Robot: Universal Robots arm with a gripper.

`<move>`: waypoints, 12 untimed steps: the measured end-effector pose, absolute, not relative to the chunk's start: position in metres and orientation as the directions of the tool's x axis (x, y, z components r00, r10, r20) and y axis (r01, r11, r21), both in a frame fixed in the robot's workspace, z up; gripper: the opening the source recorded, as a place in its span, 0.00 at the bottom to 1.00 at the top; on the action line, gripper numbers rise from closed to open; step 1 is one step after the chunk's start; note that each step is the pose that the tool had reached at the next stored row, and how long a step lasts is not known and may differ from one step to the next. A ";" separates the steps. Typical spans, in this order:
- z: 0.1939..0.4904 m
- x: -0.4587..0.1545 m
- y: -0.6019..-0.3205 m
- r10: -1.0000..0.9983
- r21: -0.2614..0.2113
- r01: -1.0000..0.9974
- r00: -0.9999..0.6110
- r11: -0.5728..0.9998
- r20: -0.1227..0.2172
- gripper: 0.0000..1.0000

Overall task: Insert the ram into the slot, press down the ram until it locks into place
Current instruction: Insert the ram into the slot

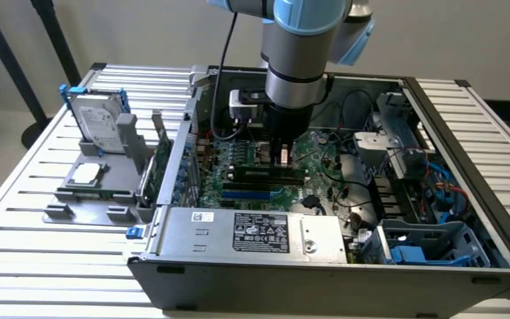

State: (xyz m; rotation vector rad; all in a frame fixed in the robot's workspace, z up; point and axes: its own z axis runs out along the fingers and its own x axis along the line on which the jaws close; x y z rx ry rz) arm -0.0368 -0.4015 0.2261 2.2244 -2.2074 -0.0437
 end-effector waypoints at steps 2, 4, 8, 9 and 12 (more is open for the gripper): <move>0.226 -0.037 -0.401 -1.000 0.025 -1.000 0.007 -0.008 -0.014 0.14; 0.226 -0.037 -0.401 -1.000 0.025 -1.000 0.007 -0.008 -0.014 0.14; 0.225 -0.037 -0.401 -1.000 0.025 -1.000 0.008 -0.008 -0.014 0.14; 0.225 -0.037 -0.401 -1.000 0.025 -1.000 0.008 -0.008 -0.014 0.14; 0.224 -0.037 -0.400 -1.000 0.025 -1.000 0.008 -0.008 -0.014 0.14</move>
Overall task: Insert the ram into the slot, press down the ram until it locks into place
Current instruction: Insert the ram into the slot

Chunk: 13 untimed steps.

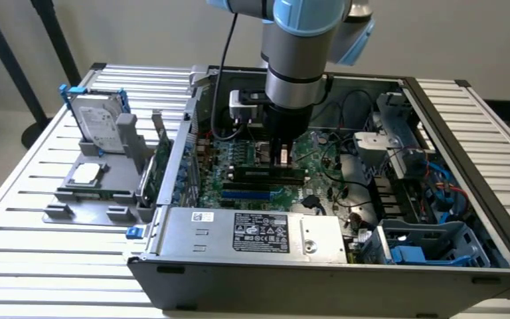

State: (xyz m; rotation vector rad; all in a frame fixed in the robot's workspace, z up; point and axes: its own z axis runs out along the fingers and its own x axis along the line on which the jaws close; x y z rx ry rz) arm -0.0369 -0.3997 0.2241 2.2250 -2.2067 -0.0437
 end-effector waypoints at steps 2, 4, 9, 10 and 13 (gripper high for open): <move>0.224 -0.037 -0.400 -1.000 0.025 -1.000 0.008 -0.009 -0.014 0.14; 0.223 -0.037 -0.399 -1.000 0.025 -1.000 0.008 -0.009 -0.014 0.14; 0.222 -0.037 -0.399 -1.000 0.025 -1.000 0.009 -0.009 -0.015 0.14; 0.221 -0.037 -0.399 -1.000 0.025 -1.000 0.009 -0.009 -0.015 0.14; 0.220 -0.037 -0.399 -1.000 0.025 -1.000 0.009 -0.009 -0.014 0.14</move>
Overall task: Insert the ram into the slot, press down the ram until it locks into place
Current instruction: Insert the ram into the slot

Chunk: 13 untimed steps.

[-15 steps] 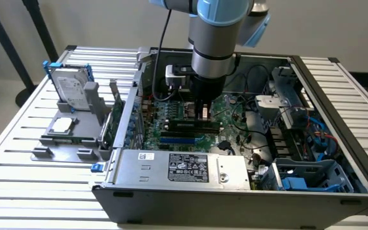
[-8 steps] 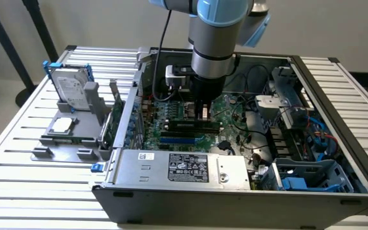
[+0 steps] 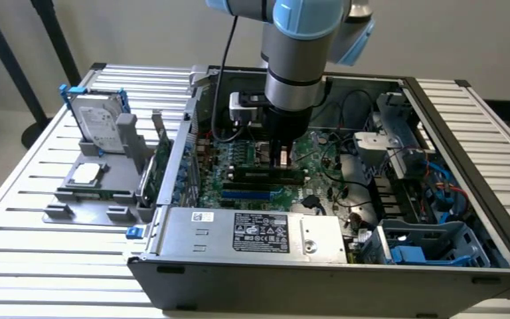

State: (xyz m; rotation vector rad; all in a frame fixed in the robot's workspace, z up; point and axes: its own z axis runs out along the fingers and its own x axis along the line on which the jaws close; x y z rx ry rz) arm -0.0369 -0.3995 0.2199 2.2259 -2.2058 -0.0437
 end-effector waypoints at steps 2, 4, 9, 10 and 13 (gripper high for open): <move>0.220 -0.037 -0.400 -1.000 0.025 -1.000 0.009 -0.009 -0.014 0.14; 0.220 -0.037 -0.399 -1.000 0.025 -1.000 0.009 -0.009 -0.014 0.14; 0.220 -0.037 -0.399 -1.000 0.025 -1.000 0.009 -0.009 -0.015 0.16; 0.220 -0.037 -0.399 -1.000 0.025 -1.000 0.009 -0.009 -0.014 0.22; 0.225 -0.037 -0.399 -1.000 0.025 -1.000 0.009 -0.009 -0.018 0.28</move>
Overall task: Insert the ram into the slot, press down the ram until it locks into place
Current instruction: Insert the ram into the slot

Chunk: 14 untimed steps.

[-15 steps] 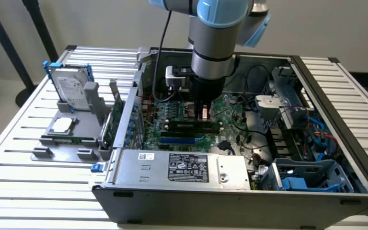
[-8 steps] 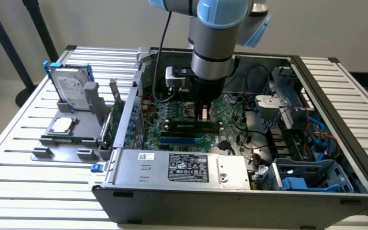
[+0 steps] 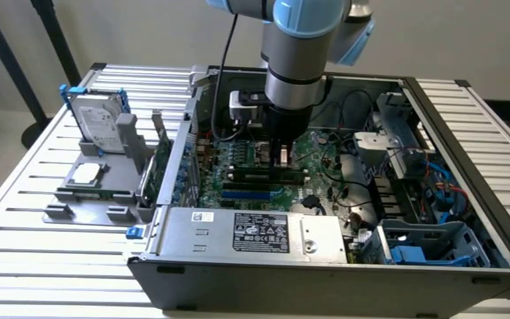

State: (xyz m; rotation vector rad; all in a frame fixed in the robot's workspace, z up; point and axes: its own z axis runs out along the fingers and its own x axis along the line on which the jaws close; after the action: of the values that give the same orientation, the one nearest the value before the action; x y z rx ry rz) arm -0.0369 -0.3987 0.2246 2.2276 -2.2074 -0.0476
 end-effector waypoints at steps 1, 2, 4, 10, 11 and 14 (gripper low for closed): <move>0.229 -0.037 -0.399 -1.000 0.025 -1.000 0.009 -0.009 -0.019 0.28; 0.232 -0.037 -0.399 -1.000 0.025 -1.000 0.009 -0.009 -0.020 0.28; 0.240 -0.037 -0.399 -1.000 0.025 -1.000 0.009 -0.010 -0.022 0.28; 0.249 -0.041 -0.399 -1.000 0.025 -1.000 0.009 -0.010 -0.025 0.28; 0.249 -0.041 -0.399 -1.000 0.025 -1.000 0.009 -0.010 -0.025 0.26; 0.250 -0.041 -0.399 -1.000 0.025 -1.000 0.009 -0.010 -0.025 0.13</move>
State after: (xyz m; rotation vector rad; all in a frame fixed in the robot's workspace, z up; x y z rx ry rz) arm -0.0411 -0.3987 0.2495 2.2315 -2.2107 -0.0556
